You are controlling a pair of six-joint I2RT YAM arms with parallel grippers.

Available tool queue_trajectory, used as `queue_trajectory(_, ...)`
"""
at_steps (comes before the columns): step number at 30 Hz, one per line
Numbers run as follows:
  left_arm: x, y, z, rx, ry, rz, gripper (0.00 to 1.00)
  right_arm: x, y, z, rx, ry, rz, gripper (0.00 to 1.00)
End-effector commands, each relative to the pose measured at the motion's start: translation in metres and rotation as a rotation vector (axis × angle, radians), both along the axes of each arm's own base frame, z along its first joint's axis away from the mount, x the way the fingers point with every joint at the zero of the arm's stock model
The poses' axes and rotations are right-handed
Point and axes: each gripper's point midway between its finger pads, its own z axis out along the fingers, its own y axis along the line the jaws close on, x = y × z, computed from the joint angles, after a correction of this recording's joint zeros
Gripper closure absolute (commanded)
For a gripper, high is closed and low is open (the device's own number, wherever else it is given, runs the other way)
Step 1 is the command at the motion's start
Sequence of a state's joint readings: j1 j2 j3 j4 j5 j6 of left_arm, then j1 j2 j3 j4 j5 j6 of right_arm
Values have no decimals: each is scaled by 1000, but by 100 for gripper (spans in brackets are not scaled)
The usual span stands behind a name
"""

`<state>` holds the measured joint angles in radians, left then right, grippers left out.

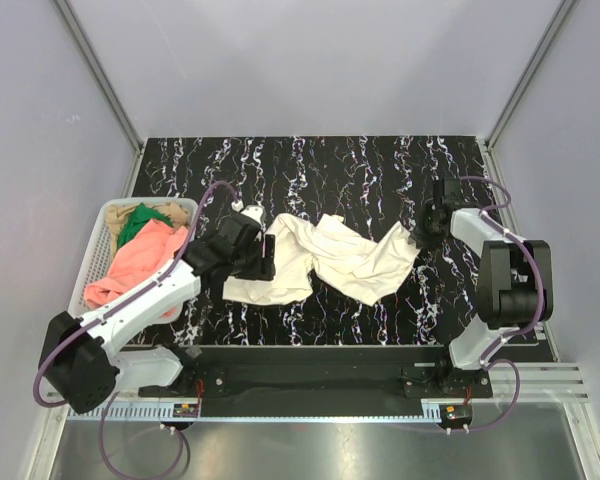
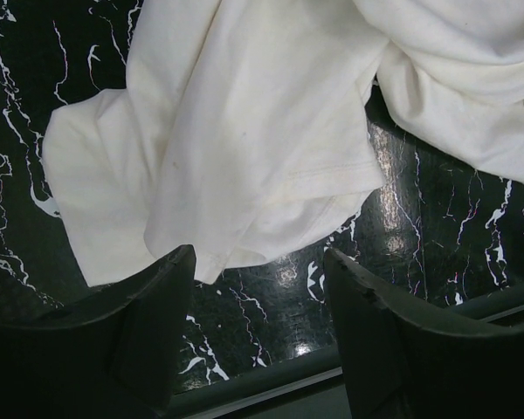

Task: Fold and stack the t-shirts
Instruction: Flatten the tshirt out

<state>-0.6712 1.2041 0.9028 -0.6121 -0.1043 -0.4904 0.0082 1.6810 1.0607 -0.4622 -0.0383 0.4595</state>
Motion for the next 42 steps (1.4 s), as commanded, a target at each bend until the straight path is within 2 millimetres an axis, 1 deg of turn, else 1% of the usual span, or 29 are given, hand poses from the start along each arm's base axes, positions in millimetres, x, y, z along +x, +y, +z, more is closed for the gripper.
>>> queue_trajectory(1,-2,-3,11,-49,-38,-14,34,-2,-1,-8,-5,-26,17,65)
queue_trajectory(3,-4,-4,11,-55,-35,-23,34,0,-5,-4,-20,-61,-5,64)
queue_trajectory(4,-5,-4,11,-54,-33,-29,34,-4,-6,-5,-26,-58,-9,62)
queue_trajectory(5,-6,-4,9,-57,-28,-30,34,-5,-11,-3,-50,-67,-30,61)
queue_trajectory(8,-8,-2,9,-61,-29,-25,34,-10,-21,0,-93,-72,-69,59)
queue_trajectory(9,-9,-2,9,-62,-32,-23,34,-14,-22,-3,-100,-65,-76,59)
queue_trajectory(12,-9,0,8,-55,-34,-20,34,-20,-23,-5,-99,-56,-94,58)
queue_trajectory(16,-10,0,6,-55,-30,-21,34,-27,-21,-11,-76,-36,-134,52)
queue_trajectory(19,-9,-1,7,-57,-32,-21,34,-32,-20,-13,-48,-29,-195,52)
queue_trajectory(21,-8,-1,8,-57,-33,-20,34,-37,-18,-19,-23,-14,-238,57)
queue_trajectory(23,-8,1,8,-55,-38,-16,34,-35,-17,-23,-8,-25,-269,58)
queue_trajectory(24,-9,1,9,-56,-39,-15,34,-38,-16,-27,-4,-24,-270,59)
queue_trajectory(25,-9,1,8,-54,-37,-15,34,-32,-15,-25,8,-60,-269,59)
queue_trajectory(26,-9,2,7,-53,-38,-14,34,-30,-15,-23,11,-81,-270,59)
queue_trajectory(27,-9,2,8,-55,-40,-12,34,-33,-16,-24,6,-82,-273,61)
queue_trajectory(30,-10,2,10,-61,-43,-16,34,-33,-22,-18,-21,-110,-280,66)
queue_trajectory(31,-10,1,11,-62,-46,-16,34,-32,-23,-16,-27,-116,-278,71)
queue_trajectory(33,-9,2,13,-65,-53,-12,34,-32,-26,-12,-45,-131,-272,75)
queue_trajectory(34,-9,2,14,-69,-55,-9,33,-32,-27,-9,-54,-139,-268,84)
queue_trajectory(36,-9,4,14,-68,-60,-3,33,-30,-28,-4,-59,-156,-257,93)
queue_trajectory(37,-11,4,13,-68,-57,0,32,-31,-28,-3,-61,-159,-254,100)
queue_trajectory(42,-19,8,-3,-54,3,25,34,-28,-28,5,-65,-184,-235,100)
